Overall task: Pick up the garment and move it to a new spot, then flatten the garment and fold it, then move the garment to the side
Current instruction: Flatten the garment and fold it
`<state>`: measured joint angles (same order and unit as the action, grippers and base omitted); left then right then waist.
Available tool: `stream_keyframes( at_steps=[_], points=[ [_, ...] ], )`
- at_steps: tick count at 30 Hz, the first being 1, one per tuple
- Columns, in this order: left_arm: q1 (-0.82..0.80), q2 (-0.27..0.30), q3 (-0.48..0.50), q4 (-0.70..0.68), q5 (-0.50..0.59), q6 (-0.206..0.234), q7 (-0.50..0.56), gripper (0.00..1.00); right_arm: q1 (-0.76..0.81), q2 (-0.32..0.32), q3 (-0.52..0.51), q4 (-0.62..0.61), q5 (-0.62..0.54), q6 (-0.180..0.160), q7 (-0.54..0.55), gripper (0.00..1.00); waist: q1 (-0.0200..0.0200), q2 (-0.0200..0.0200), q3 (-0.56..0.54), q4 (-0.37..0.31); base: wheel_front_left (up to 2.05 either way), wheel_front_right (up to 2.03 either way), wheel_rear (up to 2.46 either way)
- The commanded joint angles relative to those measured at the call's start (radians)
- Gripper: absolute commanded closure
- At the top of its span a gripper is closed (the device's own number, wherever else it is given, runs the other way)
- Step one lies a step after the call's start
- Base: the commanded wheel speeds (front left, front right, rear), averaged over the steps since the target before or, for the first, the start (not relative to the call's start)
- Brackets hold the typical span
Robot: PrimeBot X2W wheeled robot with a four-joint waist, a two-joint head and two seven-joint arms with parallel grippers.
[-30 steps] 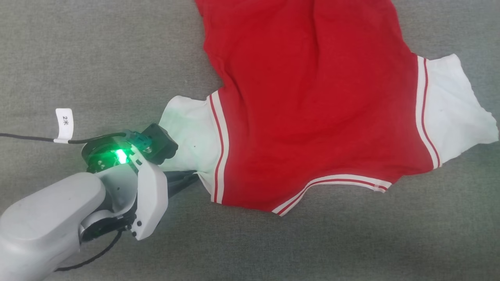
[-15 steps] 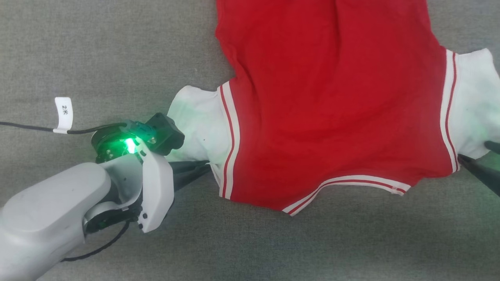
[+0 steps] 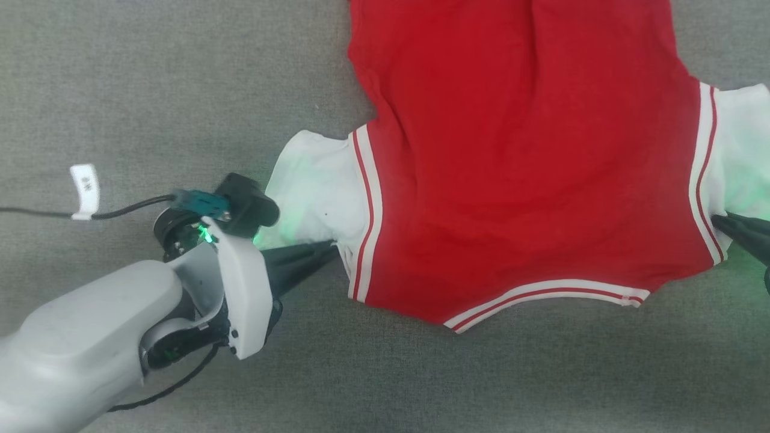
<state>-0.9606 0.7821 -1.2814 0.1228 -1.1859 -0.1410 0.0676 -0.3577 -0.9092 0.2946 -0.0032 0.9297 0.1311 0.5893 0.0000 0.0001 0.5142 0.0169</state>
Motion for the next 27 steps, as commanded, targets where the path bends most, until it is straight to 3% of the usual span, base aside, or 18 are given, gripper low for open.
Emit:
stream_keyframes(
  at_steps=[1, 8, 14, 20, 27],
  points=[
    [0.008, 0.005, 0.004, 0.008, -0.022, 0.018, -0.039, 1.0, 0.015, 0.007, -0.007, 0.003, 0.017, -0.001, -0.026, 1.0, 0.0, -0.0001, -0.017, 0.003, 0.0, 0.0, 0.0],
    [0.005, 0.073, 0.054, -0.086, -0.15, 0.012, -0.256, 1.0, 0.084, -0.026, -0.166, -0.088, 0.144, 0.0, -0.193, 1.0, 0.0, -0.0001, -0.063, 0.024, 0.0, 0.0, 0.0],
    [-0.055, 0.079, 0.106, -0.085, -0.193, 0.012, -0.305, 1.0, 0.077, -0.024, -0.259, -0.142, 0.236, 0.0, -0.26, 1.0, 0.0, -0.0001, -0.067, 0.043, 0.0, 0.0, 0.0],
    [-0.171, 0.004, 0.175, 0.034, -0.264, 0.012, -0.309, 1.0, -0.136, 0.051, -0.239, -0.079, 0.324, 0.0, -0.232, 1.0, 0.0, -0.0001, -0.043, 0.049, 0.0, 0.0, 0.0],
    [-0.391, -0.099, 0.207, 0.258, -0.295, 0.012, -0.224, 1.0, -0.575, 0.219, -0.172, 0.187, 0.203, 0.0, -0.198, 1.0, 0.0, -0.0001, 0.019, 0.042, 0.0, 0.0, 0.0]
  ],
)
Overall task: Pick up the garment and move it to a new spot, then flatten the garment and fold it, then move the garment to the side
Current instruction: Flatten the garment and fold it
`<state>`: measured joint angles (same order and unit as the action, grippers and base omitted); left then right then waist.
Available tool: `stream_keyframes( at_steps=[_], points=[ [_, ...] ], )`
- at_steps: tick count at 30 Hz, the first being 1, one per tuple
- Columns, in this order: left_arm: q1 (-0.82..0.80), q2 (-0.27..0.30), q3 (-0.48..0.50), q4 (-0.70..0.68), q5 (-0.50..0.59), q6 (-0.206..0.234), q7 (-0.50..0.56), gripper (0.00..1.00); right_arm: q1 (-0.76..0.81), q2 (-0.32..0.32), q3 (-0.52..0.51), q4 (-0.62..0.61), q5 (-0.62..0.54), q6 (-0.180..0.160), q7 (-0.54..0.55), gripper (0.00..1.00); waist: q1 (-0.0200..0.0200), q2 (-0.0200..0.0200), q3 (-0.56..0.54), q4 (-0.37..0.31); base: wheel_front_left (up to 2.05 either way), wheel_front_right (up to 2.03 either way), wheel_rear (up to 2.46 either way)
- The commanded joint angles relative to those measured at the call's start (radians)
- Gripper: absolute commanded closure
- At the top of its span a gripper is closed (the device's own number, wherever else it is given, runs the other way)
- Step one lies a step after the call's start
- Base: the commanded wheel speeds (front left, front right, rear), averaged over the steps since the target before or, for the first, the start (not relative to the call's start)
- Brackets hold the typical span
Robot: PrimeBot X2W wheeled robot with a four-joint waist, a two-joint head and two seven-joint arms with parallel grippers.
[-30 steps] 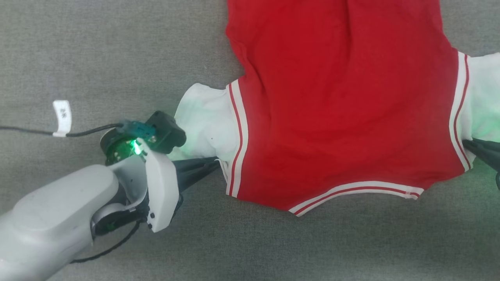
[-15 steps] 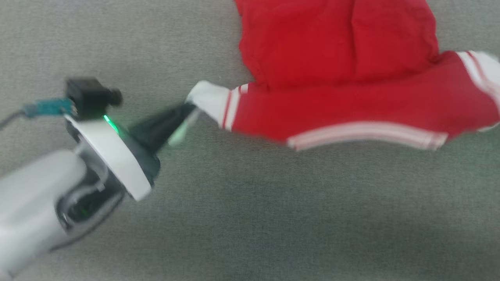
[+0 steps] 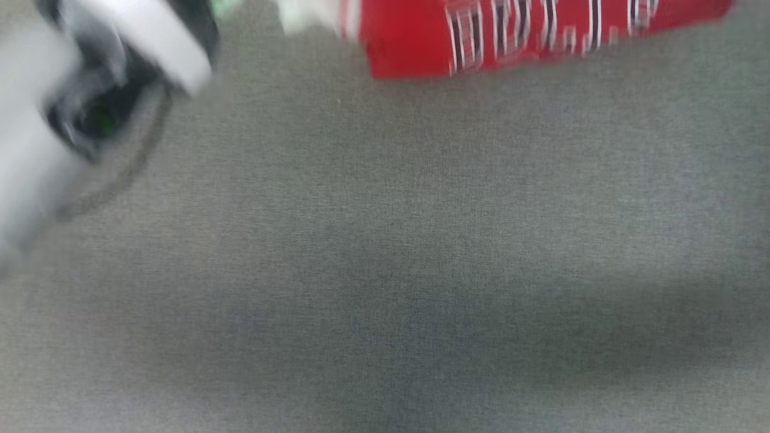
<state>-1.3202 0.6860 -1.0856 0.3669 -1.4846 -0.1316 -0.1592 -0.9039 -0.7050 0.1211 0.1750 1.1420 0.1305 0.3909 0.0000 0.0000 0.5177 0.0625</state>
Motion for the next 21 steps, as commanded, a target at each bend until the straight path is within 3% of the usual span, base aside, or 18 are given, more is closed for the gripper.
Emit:
stream_keyframes(
  at_steps=[1, 5, 10, 15, 21],
  points=[
    [-0.069, -0.025, 0.026, 0.052, -0.013, 0.002, 0.01, 1.0, -0.1, 0.047, 0.005, 0.053, -0.032, 0.0, -0.004, 1.0, 0.0, 0.0, 0.023, -0.007, 0.0, 0.0, 0.0],
    [-0.257, -0.078, 0.066, 0.214, 0.011, 0.002, 0.024, 1.0, -0.373, 0.153, 0.006, 0.229, -0.133, 0.0, -0.055, 1.0, 0.0, 0.0, 0.043, -0.026, 0.0, 0.0, 0.0],
    [-0.491, -0.148, 0.135, 0.413, 0.044, 0.003, -0.045, 1.0, -0.651, 0.253, -0.027, 0.447, -0.271, 0.0, -0.21, 1.0, 0.0, 0.0, 0.028, -0.05, 0.0, 0.0, 0.0],
    [-0.578, -0.196, 0.141, 0.463, 0.042, 0.003, -0.049, 1.0, -0.78, 0.28, -0.015, 0.593, -0.333, 0.0, -0.273, 1.0, 0.0, 0.0, 0.002, -0.051, 0.0, 0.0, 0.0],
    [-0.444, -0.161, 0.121, 0.351, -0.039, 0.003, 0.012, 1.0, -0.706, 0.242, 0.071, 0.62, -0.295, 0.0, -0.226, 1.0, 0.0, 0.0, -0.003, -0.037, 0.0, 0.0, 0.0]
  ],
)
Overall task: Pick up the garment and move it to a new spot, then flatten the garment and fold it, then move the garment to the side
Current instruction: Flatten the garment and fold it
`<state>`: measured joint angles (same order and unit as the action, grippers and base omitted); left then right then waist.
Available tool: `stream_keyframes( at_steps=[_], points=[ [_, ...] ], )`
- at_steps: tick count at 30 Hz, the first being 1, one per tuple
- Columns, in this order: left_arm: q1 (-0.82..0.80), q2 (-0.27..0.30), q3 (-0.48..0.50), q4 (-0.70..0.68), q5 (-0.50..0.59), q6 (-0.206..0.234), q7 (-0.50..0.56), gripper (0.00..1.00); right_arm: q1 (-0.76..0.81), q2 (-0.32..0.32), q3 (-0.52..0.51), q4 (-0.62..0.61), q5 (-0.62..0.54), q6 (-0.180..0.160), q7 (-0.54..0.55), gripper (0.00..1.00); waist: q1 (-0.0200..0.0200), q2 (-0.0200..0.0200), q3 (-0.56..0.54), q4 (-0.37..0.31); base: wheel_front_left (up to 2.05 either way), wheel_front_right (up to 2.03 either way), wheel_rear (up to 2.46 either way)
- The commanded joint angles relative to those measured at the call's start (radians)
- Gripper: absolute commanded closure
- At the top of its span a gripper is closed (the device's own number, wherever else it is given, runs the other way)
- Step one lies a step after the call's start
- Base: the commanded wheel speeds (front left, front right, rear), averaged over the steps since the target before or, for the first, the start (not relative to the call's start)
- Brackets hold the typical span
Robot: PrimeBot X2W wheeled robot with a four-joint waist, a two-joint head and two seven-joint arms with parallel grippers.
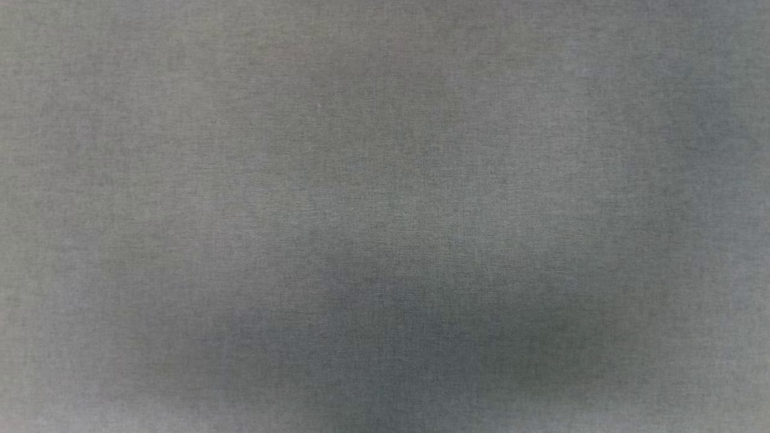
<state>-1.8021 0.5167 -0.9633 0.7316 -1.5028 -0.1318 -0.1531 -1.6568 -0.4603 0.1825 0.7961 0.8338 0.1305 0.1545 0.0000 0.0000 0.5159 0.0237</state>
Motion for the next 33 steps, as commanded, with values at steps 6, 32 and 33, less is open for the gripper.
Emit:
stream_keyframes(
  at_steps=[6, 32, 33],
  points=[
    [0.316, 0.126, -0.056, -0.244, -0.074, 0.002, 0.029, 1.0, 0.306, -0.099, 0.094, -0.106, 0.119, 0.0, 0.125, 1.0, 0.0, 0.0, -0.012, 0.004, 0.0, 0.0, 0.0],
    [1.156, 0.579, -0.285, -0.917, -0.05, 0.002, -0.095, 1.0, 1.632, -0.381, -0.136, -0.853, 0.473, 0.0, 0.338, 1.0, 0.0, 0.0, -0.152, -0.028, 0.0, 0.0, 0.0],
    [1.176, 0.592, -0.286, -0.934, -0.045, 0.002, -0.098, 1.0, 1.67, -0.381, -0.152, -0.876, 0.48, 0.0, 0.345, 1.0, 0.0, 0.0, -0.153, -0.028, 0.0, 0.0, 0.0]
  ],
)
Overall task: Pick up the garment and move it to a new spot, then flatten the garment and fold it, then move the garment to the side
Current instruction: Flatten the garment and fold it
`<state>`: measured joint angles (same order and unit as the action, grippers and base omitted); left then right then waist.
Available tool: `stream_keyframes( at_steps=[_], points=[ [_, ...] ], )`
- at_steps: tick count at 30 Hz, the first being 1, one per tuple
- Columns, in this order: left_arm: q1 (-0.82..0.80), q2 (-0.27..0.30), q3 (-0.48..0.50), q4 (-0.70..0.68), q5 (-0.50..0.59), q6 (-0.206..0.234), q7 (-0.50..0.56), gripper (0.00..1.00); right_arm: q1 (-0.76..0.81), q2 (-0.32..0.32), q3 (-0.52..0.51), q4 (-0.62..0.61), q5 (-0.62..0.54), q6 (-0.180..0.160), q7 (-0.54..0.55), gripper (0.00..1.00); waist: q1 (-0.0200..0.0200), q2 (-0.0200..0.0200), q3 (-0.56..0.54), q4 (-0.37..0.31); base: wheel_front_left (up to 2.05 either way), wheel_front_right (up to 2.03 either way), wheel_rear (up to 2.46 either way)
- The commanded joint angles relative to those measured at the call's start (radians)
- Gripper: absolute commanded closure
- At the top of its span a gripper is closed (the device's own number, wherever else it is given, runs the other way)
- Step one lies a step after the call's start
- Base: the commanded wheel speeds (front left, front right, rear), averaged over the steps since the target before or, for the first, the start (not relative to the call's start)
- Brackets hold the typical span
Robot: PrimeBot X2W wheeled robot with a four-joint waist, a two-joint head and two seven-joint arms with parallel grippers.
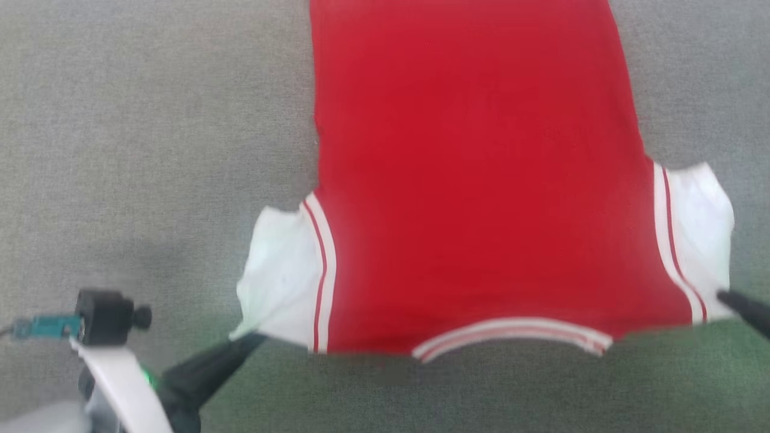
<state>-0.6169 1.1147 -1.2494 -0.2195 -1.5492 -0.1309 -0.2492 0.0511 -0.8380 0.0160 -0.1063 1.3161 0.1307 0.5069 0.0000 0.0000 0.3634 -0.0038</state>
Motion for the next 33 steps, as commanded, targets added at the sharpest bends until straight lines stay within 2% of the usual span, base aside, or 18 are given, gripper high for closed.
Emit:
stream_keyframes(
  at_steps=[1, 5, 10, 17, 23, 27, 29, 30, 31, 32, 33],
  points=[
    [0.024, 0.015, 0.0, -0.009, 0.011, 0.001, -0.009, 1.0, 0.038, -0.007, -0.02, -0.021, 0.004, 0.0, 0.009, 1.0, 0.0, 0.0, 0.001, 0.002, 0.0, 0.0, 0.0],
    [0.066, 0.023, 0.022, -0.022, 0.036, 0.001, -0.015, 1.0, 0.141, 0.011, -0.094, -0.094, 0.003, 0.0, 0.022, 1.0, 0.0, 0.0, 0.01, 0.011, 0.0, 0.0, 0.0],
    [0.07, -0.052, 0.037, 0.025, 0.05, 0.001, -0.015, 1.0, 0.142, 0.047, -0.102, -0.089, -0.069, 0.0, 0.053, 1.0, 0.0, 0.0, 0.019, 0.023, 0.0, 0.0, 0.0],
    [0.023, -0.211, 0.0, 0.18, 0.073, 0.001, 0.08, 1.0, 0.038, 0.104, 0.012, 0.017, -0.236, 0.0, 0.15, 1.0, 0.0, 0.0, 0.039, 0.038, 0.0, 0.0, 0.0],
    [0.021, -0.28, -0.017, 0.283, 0.115, 0.001, 0.101, 1.0, -0.033, 0.158, 0.107, 0.089, -0.346, -0.001, 0.168, 1.0, 0.0, 0.0, 0.05, 0.035, 0.0, 0.0, 0.0],
    [0.02, -0.309, -0.025, 0.334, 0.133, 0.002, 0.098, 1.0, -0.081, 0.193, 0.128, 0.111, -0.388, -0.001, 0.114, 1.0, 0.0, 0.0, 0.057, 0.028, 0.0, 0.0, 0.0],
    [0.021, -0.318, -0.026, 0.339, 0.128, 0.003, 0.089, 1.0, -0.096, 0.199, 0.12, 0.114, -0.387, -0.001, 0.096, 0.82, 0.0, 0.0, 0.057, 0.023, 0.0, 0.0, 0.0],
    [0.02, -0.321, -0.026, 0.339, 0.126, 0.003, 0.087, 1.0, -0.098, 0.192, 0.116, 0.109, -0.392, -0.001, 0.086, 0.54, 0.0, 0.0, 0.056, 0.022, 0.0, 0.0, 0.0],
    [0.019, -0.319, -0.027, 0.337, 0.127, 0.003, 0.083, 1.0, -0.101, 0.187, 0.099, 0.101, -0.397, -0.002, 0.072, 0.18, 0.0, 0.0, 0.054, 0.021, 0.0, 0.0, 0.0],
    [0.019, -0.317, -0.027, 0.332, 0.13, 0.003, 0.076, 1.0, -0.101, 0.174, 0.078, 0.088, -0.404, -0.002, 0.06, 0.0, 0.0, 0.0, 0.052, 0.02, 0.0, 0.0, 0.0],
    [0.019, -0.315, -0.027, 0.327, 0.13, 0.002, 0.074, 1.0, -0.096, 0.151, 0.052, 0.067, -0.416, -0.002, 0.05, 0.0, 0.0, 0.0, 0.05, 0.021, 0.0, 0.0, 0.0]
  ],
)
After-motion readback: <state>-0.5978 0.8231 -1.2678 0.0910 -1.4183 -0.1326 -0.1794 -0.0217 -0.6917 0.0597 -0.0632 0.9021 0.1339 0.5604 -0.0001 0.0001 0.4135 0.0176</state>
